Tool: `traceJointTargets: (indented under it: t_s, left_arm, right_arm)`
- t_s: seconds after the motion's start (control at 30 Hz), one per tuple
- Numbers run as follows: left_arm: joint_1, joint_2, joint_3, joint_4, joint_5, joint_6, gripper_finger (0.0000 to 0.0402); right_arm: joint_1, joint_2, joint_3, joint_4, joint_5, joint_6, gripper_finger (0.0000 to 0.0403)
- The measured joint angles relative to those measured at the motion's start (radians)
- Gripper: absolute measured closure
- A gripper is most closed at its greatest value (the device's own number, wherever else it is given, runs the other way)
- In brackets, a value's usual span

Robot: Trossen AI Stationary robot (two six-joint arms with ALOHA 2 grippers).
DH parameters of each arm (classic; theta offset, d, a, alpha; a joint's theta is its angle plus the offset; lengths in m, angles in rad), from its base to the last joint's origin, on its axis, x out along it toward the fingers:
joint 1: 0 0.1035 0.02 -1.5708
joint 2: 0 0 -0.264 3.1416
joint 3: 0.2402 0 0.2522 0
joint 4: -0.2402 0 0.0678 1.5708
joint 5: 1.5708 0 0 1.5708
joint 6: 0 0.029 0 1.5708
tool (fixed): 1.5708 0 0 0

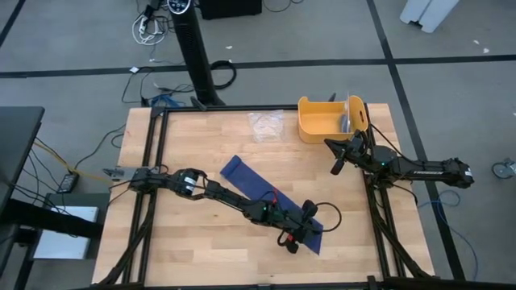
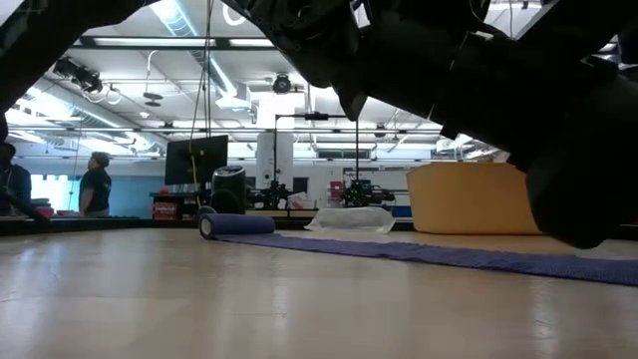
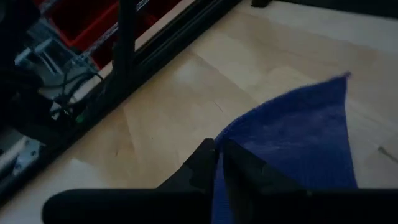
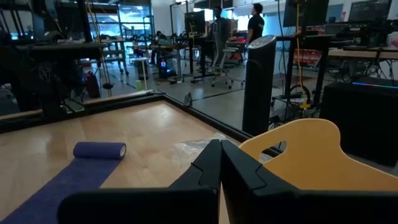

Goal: Roll bandage
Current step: Roll the violet bandage

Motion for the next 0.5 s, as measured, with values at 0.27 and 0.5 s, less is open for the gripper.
traceJointTargets:
  t_s: [0.27,0.5]
  left_arm:
    - [0.0,0.0,0.0,0.014,0.005,-0.101,0.0303]
    - [0.0,0.0,0.0,0.017,0.005,-0.154,0.0266]
  right_arm:
    - [0.0,0.0,0.0,0.0,0.0,0.0,0.0395]
    - [0.0,0.0,0.0,0.0,0.0,0.0,0.0396]
